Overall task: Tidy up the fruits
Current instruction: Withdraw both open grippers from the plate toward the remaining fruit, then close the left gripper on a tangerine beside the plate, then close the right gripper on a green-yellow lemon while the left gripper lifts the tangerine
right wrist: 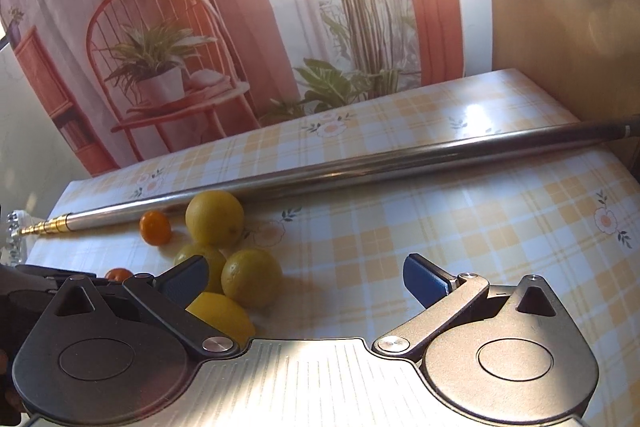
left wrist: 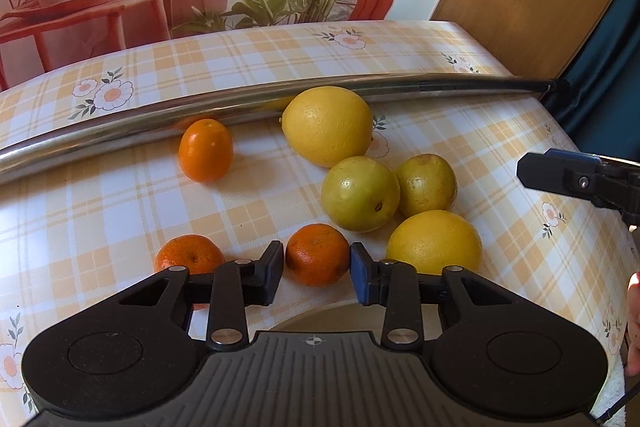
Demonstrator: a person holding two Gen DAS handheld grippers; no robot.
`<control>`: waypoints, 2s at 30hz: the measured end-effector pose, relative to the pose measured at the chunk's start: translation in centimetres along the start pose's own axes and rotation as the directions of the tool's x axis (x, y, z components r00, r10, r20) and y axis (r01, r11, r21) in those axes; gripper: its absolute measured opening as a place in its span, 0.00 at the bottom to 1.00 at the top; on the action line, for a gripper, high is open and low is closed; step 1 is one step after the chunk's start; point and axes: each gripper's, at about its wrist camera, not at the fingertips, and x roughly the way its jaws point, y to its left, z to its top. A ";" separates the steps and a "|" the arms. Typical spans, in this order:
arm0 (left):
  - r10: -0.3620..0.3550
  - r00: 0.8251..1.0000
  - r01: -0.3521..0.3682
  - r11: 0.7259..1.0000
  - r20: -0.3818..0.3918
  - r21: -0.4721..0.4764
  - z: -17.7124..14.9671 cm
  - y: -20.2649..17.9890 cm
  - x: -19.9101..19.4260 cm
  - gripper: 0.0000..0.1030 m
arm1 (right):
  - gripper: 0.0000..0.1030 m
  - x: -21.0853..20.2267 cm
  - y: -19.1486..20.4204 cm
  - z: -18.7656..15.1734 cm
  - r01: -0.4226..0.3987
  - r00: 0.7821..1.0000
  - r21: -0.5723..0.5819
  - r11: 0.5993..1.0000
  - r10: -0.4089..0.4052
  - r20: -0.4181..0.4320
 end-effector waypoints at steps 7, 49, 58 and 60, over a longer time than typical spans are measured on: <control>0.053 0.997 -0.056 0.997 0.064 0.044 -0.8 -0.3 -1.9 0.34 | 1.00 -0.4 0.7 -0.1 -0.055 0.998 -0.030 0.998 0.054 -0.019; 0.097 0.964 -0.078 0.993 0.249 -0.084 -6.3 1.9 -11.1 0.35 | 0.42 6.4 2.7 1.1 -0.123 0.975 -0.030 0.992 0.115 -0.192; 0.094 0.968 -0.077 0.994 0.233 -0.078 -6.8 1.6 -11.0 0.35 | 0.41 6.2 2.6 0.8 -0.124 0.977 -0.034 0.992 0.116 -0.181; 0.094 0.968 -0.078 0.994 0.231 -0.076 -6.8 1.5 -11.0 0.35 | 0.41 5.8 2.7 0.7 -0.117 0.980 -0.038 0.992 0.109 -0.169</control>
